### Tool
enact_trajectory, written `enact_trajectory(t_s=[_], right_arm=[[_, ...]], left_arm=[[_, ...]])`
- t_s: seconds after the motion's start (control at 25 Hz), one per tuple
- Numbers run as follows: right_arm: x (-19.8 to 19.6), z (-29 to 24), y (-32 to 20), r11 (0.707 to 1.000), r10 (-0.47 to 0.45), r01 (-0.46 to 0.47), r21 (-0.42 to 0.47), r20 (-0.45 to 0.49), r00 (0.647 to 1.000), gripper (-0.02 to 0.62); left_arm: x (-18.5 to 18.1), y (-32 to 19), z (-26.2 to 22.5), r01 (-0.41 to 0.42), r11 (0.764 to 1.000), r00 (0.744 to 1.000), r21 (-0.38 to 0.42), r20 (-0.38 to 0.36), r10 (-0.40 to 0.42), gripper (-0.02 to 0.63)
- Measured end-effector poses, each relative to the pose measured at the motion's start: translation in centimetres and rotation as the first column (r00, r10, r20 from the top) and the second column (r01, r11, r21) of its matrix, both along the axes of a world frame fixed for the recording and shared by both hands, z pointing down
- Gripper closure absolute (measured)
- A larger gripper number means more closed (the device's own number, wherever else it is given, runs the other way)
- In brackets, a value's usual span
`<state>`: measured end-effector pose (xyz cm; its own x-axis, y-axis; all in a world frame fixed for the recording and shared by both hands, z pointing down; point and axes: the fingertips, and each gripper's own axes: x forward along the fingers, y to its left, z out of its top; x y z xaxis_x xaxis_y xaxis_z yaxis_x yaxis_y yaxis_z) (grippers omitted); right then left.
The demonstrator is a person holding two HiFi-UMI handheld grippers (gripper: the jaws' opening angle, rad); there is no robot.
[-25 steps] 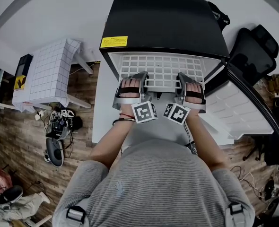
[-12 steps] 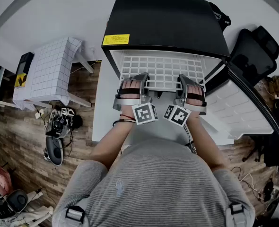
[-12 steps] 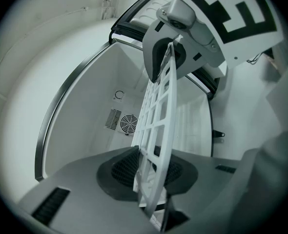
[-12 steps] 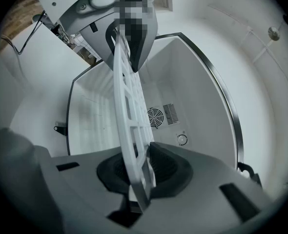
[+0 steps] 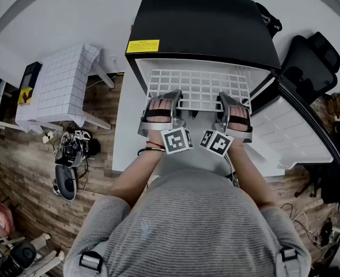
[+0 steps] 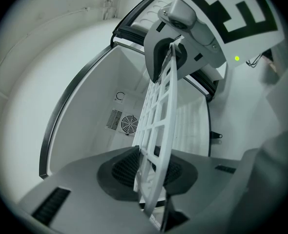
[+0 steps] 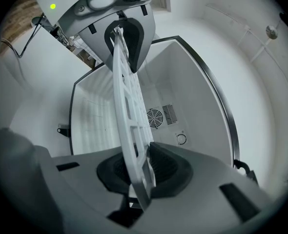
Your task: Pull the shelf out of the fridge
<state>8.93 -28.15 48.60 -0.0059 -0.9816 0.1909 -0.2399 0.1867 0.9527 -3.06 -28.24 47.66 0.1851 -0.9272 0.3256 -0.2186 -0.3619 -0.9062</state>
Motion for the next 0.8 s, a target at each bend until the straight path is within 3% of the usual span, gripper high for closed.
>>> enact_trajectory(t_s=[0.8], right_arm=[[0.1, -0.3, 1.4, 1.0, -0.007, 0.007, -0.009, 0.003, 1.0, 0.546]], left_arm=[[0.1, 1.4, -0.3, -0.01, 1.0, 1.0, 0.006, -0.007, 0.01, 0.526]])
